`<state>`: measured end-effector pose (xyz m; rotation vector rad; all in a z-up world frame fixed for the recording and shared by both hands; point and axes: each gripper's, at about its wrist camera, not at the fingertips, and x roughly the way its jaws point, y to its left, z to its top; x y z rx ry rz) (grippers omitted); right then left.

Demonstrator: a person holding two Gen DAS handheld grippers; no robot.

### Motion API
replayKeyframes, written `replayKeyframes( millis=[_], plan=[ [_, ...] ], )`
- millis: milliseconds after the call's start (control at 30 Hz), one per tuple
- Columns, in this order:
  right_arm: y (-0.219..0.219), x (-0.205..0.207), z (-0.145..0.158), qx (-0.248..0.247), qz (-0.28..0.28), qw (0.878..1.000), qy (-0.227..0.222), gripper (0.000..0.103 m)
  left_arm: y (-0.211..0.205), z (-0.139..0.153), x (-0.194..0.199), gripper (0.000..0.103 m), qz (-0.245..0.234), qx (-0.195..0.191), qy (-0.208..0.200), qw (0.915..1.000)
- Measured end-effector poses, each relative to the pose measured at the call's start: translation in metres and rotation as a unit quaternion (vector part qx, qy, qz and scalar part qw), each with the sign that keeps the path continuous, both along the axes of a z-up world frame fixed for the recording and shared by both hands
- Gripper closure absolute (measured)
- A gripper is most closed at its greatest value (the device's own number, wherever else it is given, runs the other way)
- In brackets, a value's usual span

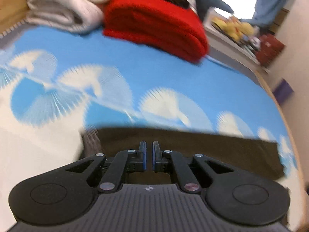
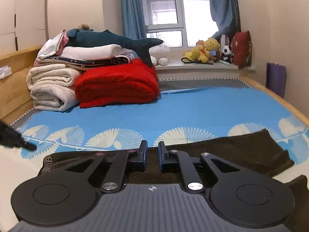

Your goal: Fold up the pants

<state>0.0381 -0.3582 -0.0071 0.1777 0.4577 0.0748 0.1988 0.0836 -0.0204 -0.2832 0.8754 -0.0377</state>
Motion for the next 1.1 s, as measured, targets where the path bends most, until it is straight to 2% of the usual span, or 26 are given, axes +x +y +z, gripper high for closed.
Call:
replayKeyframes(
  millis=[100,167,200,233,267,300,333,433,600,667,700,733,767,800,833,867,933,1000,1100],
  plan=[
    [-0.005,0.004,-0.004,0.005,-0.003,1.0,0.008,0.09,0.019,-0.021,0.031,0.088,0.016,-0.011,-0.002,0.9998],
    [-0.006,0.01,-0.007,0.013,-0.003,1.0,0.021,0.09,0.021,-0.044,0.047,0.081,0.011,0.0,-0.002,0.9999],
    [-0.007,0.011,-0.008,0.02,-0.001,0.999,0.025,0.09,0.019,-0.056,0.053,0.07,0.007,0.021,-0.001,0.9998],
    [-0.009,0.013,-0.009,0.028,0.003,0.999,0.029,0.09,0.016,-0.066,0.059,0.052,0.005,0.04,0.002,0.9992],
    [-0.009,0.013,-0.009,0.03,0.006,0.999,0.03,0.09,0.011,-0.074,0.064,0.043,-0.001,0.058,0.006,0.9983],
    [-0.009,0.014,-0.009,0.03,0.011,0.999,0.029,0.09,0.007,-0.082,0.069,0.026,-0.013,0.075,0.009,0.9971],
    [-0.008,0.014,-0.01,0.025,0.019,0.999,0.029,0.09,0.001,-0.089,0.074,0.015,-0.023,0.091,0.009,0.9955],
    [-0.003,0.018,-0.012,0.004,0.033,0.999,0.036,0.09,-0.011,-0.108,0.086,0.013,-0.041,0.118,0.006,0.9922],
    [0.002,0.032,-0.017,-0.004,0.042,0.998,0.048,0.09,-0.018,-0.136,0.104,0.013,-0.078,0.156,0.022,0.9844],
    [0.004,0.036,-0.018,-0.003,0.045,0.998,0.047,0.09,-0.02,-0.141,0.108,0.014,-0.084,0.168,0.024,0.982],
    [0.005,0.038,-0.019,-0.008,0.047,0.998,0.049,0.09,-0.021,-0.143,0.108,0.02,-0.086,0.168,0.028,0.9815],
    [0.008,0.04,-0.02,-0.013,0.048,0.997,0.05,0.09,-0.021,-0.146,0.109,0.037,-0.093,0.166,0.035,0.981],
    [0.009,0.041,-0.02,-0.017,0.048,0.997,0.051,0.09,-0.022,-0.148,0.109,0.049,-0.103,0.168,0.038,0.9796],
    [0.01,0.041,-0.02,-0.02,0.049,0.997,0.049,0.09,-0.024,-0.15,0.108,0.076,-0.112,0.178,0.043,0.9766],
    [0.01,0.041,-0.02,-0.022,0.049,0.997,0.047,0.09,-0.026,-0.151,0.107,0.096,-0.116,0.19,0.047,0.9739],
    [0.011,0.042,-0.02,-0.025,0.049,0.997,0.047,0.09,-0.027,-0.15,0.105,0.097,-0.118,0.2,0.049,0.9713],
    [0.01,0.043,-0.021,-0.027,0.047,0.997,0.051,0.09,-0.03,-0.135,0.094,0.1,-0.119,0.197,0.04,0.9723],
    [0.009,0.042,-0.021,-0.028,0.047,0.997,0.048,0.09,-0.035,-0.112,0.08,0.101,-0.124,0.199,0.035,0.9715],
    [0.009,0.04,-0.02,-0.038,0.042,0.997,0.043,0.09,-0.048,-0.068,0.043,0.101,-0.151,0.214,0.022,0.9648]
  ],
)
